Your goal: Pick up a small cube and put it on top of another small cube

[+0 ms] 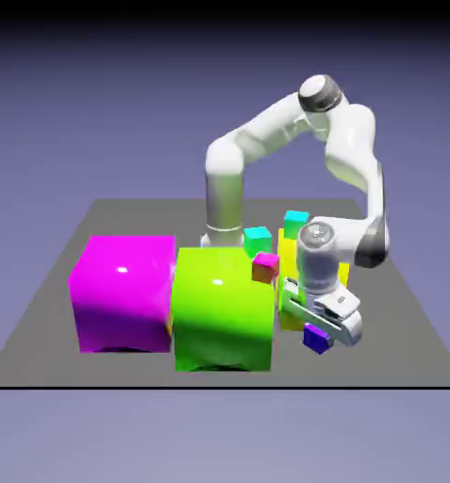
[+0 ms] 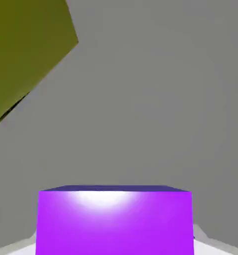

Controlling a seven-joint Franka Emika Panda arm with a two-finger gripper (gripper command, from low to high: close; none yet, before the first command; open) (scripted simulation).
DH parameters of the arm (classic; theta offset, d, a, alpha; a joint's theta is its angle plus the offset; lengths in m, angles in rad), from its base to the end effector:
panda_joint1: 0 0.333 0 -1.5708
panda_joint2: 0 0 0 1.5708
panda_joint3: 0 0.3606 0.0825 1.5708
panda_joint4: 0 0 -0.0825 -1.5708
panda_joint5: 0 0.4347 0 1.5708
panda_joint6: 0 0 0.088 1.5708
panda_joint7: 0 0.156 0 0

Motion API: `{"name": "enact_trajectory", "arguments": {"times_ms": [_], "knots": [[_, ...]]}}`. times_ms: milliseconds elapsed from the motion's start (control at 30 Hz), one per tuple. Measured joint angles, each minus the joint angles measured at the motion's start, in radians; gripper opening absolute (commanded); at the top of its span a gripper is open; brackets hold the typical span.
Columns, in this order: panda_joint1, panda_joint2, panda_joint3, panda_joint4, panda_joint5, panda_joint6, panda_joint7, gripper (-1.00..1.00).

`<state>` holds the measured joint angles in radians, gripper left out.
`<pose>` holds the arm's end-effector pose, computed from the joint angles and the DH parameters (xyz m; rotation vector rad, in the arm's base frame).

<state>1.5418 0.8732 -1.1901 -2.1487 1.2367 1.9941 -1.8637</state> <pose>0.5213 0.2510 0.1468 -2.1374 -1.9515 -0.0364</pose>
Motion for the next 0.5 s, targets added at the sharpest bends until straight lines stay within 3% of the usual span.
{"name": "enact_trajectory", "arguments": {"times_ms": [367,500], "knots": [[-0.391,-0.399,0.364,0.141,-0.176,-0.116,0.111,-1.00],[-0.528,-0.544,0.490,0.084,-0.314,-0.137,0.025,-1.00]]}}
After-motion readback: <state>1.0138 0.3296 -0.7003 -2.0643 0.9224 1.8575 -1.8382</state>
